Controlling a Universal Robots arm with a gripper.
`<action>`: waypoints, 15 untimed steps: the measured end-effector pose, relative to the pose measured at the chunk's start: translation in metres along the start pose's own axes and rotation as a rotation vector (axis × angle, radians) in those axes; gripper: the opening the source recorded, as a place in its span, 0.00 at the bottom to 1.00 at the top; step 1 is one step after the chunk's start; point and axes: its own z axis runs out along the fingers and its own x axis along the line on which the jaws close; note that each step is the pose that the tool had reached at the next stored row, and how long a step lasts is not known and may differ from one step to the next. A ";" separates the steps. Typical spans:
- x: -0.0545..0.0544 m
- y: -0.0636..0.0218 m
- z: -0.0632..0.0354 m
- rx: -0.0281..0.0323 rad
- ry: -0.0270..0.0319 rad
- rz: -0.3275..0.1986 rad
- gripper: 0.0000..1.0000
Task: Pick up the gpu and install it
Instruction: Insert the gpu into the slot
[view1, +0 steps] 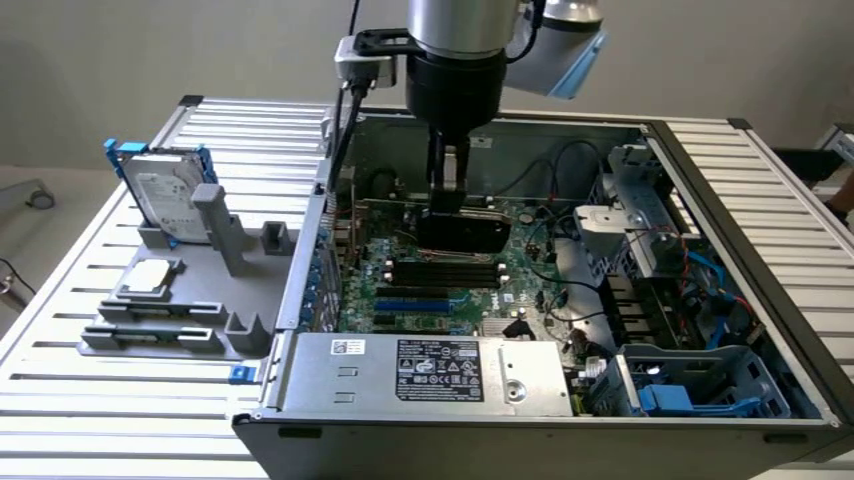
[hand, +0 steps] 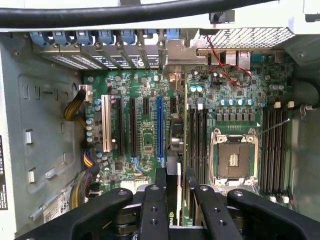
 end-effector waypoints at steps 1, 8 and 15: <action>0.000 0.0009 0.0018 0.0001 0.0000 -0.005 0.26; 0.003 0.0044 0.0089 -0.0040 0.0004 -0.022 0.26; 0.011 0.0069 0.0177 -0.0061 0.0003 -0.024 0.26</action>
